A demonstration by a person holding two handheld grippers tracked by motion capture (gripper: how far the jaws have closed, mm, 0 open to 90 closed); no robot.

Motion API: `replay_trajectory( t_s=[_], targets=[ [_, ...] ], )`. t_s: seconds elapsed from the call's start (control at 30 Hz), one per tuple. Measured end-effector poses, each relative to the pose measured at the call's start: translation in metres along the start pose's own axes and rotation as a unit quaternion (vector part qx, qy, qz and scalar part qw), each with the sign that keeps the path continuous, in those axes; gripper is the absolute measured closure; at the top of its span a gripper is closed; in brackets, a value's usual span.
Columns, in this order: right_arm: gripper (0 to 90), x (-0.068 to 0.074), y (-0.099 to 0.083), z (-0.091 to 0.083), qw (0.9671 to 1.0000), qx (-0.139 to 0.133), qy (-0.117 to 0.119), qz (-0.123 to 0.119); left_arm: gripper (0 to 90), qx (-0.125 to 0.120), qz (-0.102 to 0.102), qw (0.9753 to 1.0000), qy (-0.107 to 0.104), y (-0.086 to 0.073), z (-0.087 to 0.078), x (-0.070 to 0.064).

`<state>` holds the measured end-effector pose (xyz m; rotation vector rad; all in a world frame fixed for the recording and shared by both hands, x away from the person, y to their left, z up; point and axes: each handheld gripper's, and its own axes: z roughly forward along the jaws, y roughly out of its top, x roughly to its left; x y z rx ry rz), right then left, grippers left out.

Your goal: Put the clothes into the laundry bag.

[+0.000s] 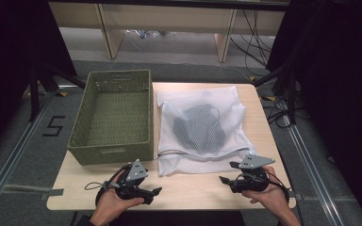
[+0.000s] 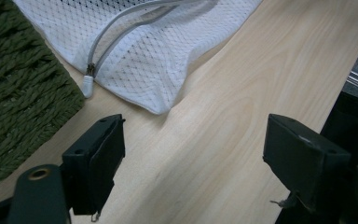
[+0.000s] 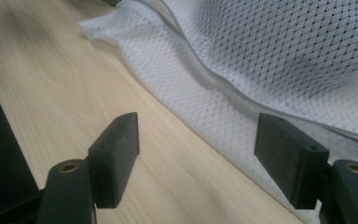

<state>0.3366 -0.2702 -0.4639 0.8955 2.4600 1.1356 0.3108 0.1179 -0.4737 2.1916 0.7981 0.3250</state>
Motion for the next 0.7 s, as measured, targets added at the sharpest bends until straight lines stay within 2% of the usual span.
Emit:
replay_trajectory(
  t_s=[0.2,0.27,0.33,0.43,0.5,0.57,0.6,0.63,0.7],
  targets=[
    [31.8,0.0032,-0.0045,-0.0038,1.0000,0.003,-0.003,-0.004,20.7,-0.003,-0.001,1.0000,-0.004,0.0007,0.0017,-0.0023],
    [31.7,0.0026,-0.0045,-0.0029,1.0000,0.005,0.006,-0.004,20.7,-0.005,-0.003,1.0000,-0.008,0.0010,0.0020,-0.0026],
    [31.6,0.0024,-0.0047,-0.0027,1.0000,0.007,0.005,-0.004,20.7,0.001,0.004,1.0000,-0.002,0.0014,0.0013,-0.0009],
    [31.6,0.0019,-0.0047,-0.0024,1.0000,0.005,-0.001,-0.004,20.7,-0.005,-0.007,0.9999,-0.006,0.0008,0.0032,-0.0001],
    [31.5,0.0016,-0.0050,-0.0017,0.9999,0.009,-0.001,-0.009,20.7,0.003,0.001,1.0000,-0.001,0.0017,0.0026,0.0011],
    [31.4,0.0019,-0.0052,-0.0016,0.9999,0.011,-0.001,-0.007,20.7,-0.001,-0.002,1.0000,-0.004,0.0019,0.0039,0.0002],
    [31.3,0.0019,-0.0052,-0.0014,0.9999,0.013,0.003,-0.004,20.8,0.009,0.010,0.9999,0.001,0.0022,0.0031,0.0017],
    [31.3,0.0013,-0.0054,-0.0011,0.9999,0.013,0.007,-0.006,20.8,-0.001,0.000,1.0000,-0.004,0.0018,0.0052,0.0006],
    [31.3,0.0017,-0.0060,-0.0019,0.9998,0.017,0.004,0.000,20.8,0.002,0.001,1.0000,-0.002,0.0024,0.0055,0.0015]
  ],
)
